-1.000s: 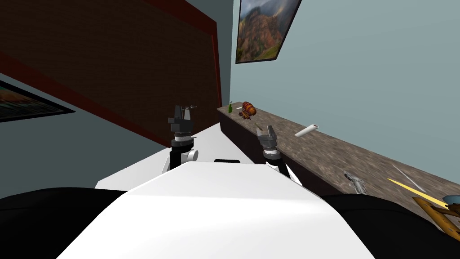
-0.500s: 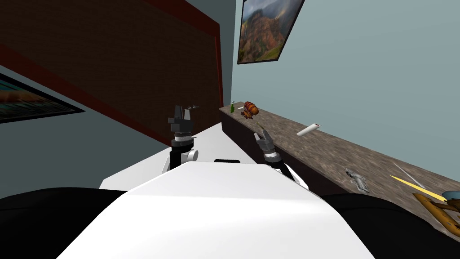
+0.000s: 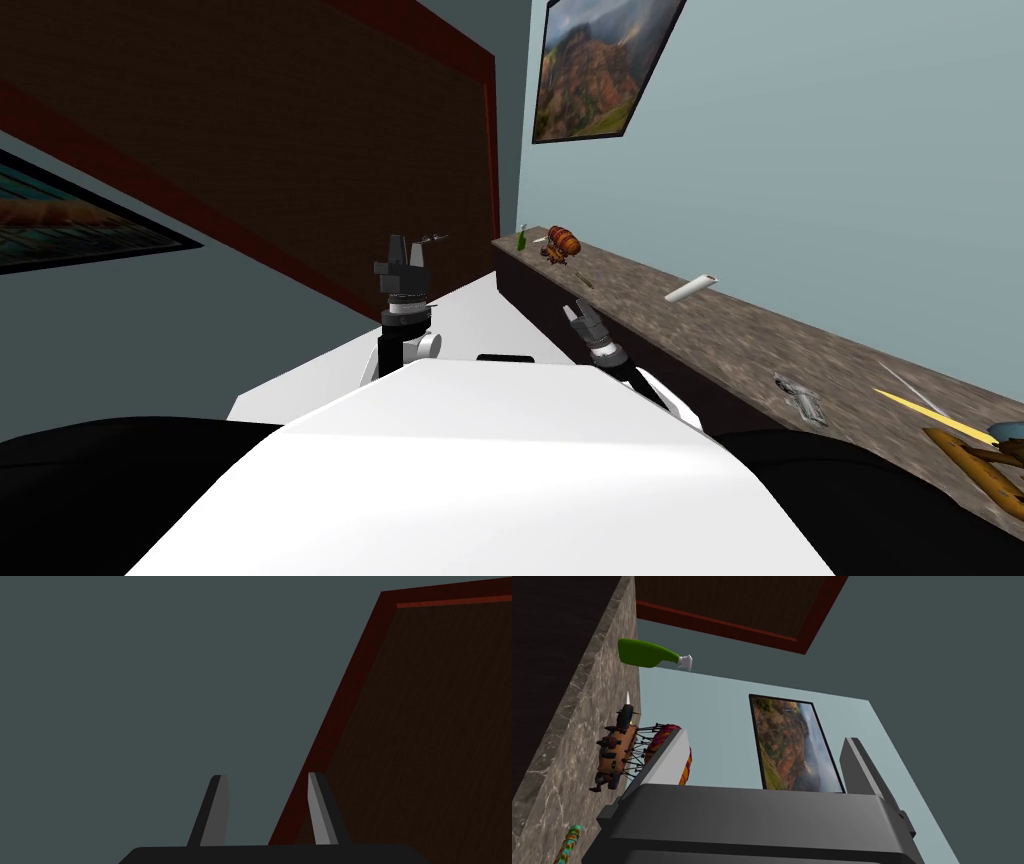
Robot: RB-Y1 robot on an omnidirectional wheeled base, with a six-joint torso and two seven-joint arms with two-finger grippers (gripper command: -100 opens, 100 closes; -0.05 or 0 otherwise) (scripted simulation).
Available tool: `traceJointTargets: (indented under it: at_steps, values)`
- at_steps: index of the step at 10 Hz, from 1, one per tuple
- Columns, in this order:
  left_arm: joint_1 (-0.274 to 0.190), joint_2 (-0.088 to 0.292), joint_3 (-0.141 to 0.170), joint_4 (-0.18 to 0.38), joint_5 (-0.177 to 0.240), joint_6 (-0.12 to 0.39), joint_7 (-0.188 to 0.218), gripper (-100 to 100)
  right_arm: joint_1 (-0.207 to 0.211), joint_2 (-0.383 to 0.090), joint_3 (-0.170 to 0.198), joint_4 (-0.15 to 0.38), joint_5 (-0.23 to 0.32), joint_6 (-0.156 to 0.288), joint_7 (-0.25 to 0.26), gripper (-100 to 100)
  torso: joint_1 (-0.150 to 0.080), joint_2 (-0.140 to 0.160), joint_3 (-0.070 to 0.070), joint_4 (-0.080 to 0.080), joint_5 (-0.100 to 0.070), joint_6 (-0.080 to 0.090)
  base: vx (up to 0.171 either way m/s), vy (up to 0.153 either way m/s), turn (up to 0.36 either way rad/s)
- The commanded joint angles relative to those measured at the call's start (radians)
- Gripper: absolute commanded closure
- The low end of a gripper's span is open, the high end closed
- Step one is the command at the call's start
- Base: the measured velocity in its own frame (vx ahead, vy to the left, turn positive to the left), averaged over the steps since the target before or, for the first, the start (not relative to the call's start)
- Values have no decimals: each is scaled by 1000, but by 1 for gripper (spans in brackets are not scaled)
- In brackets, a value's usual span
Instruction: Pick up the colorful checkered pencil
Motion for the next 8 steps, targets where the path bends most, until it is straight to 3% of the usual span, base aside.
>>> traceJointTargets:
  at_steps: [1,4,8]
  values:
    - [0,0,0,0,0,0,0,0,5,-34,-2,10,-2,-9,-4,-100,0,0,0,0,0,0,-16,48,-4]
    - [0,0,0,0,0,0,0,0,46,-130,17,68,-5,-2,-3,-100,-1,-1,-1,0,0,0,-12,76,24]
    - [0,0,0,0,0,0,0,0,68,-237,27,99,-4,5,-2,-100,-2,-3,-1,-1,-1,0,2,61,16]
